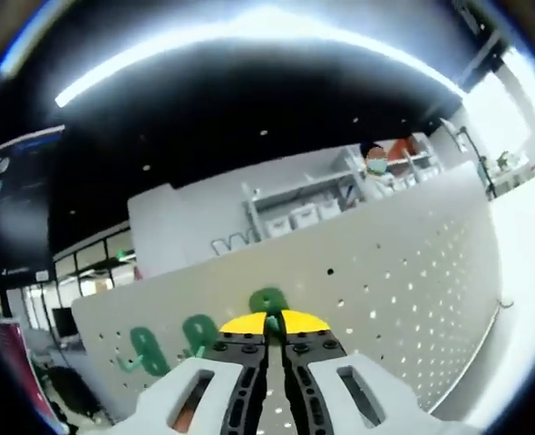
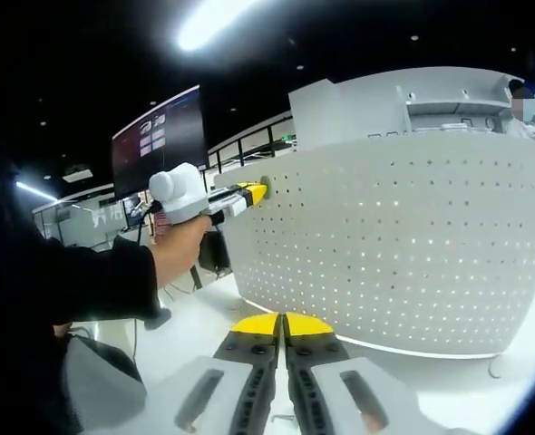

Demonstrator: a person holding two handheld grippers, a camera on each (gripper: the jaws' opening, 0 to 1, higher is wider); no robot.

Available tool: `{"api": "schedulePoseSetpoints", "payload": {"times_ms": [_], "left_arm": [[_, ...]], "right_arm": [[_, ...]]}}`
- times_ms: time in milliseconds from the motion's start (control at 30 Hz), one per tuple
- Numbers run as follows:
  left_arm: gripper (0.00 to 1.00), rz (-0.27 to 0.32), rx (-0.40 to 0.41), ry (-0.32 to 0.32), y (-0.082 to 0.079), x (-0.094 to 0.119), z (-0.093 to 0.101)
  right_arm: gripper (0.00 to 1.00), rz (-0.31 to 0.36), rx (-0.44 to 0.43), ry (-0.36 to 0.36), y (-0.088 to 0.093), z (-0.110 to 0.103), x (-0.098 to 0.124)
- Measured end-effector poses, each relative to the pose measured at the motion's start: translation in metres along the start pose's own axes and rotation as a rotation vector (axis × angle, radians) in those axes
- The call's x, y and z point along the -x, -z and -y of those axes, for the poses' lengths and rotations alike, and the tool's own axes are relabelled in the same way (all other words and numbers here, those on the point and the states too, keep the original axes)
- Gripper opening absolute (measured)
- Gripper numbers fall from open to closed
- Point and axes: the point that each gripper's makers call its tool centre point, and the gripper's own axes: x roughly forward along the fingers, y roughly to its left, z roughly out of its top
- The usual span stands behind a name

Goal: Insert the hook assembly into the mounting plate slot until the hook locks in place.

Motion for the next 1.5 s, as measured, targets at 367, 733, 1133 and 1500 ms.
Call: {"api": "schedulePoseSetpoints", "payload": {"times_ms": [367, 733, 1133, 1500], "left_arm": [[0.09, -0.009, 0.218, 0.011, 0.002, 0.003, 0.005], [0.17, -0.018, 0.198, 0.015, 0.002, 0.01, 0.009], [0.28, -0.03, 0.214, 0.011, 0.002, 0.031, 0.002], [0.31, -0.046, 0.224, 0.014, 0.006, 0.057, 0.001]], "right_arm": [[0.0, -0.002, 0.001, 0.004, 0.002, 0.002, 0.0], [0.0, 0.003, -0.001, 0.025, 0.002, 0.01, 0.005], [0.05, -0.001, 0.0, 0.043, 0.004, 0.017, 0.006], [0.17, -0.022, 0.001, 0.034, 0.011, 0.013, 0.005]]}}
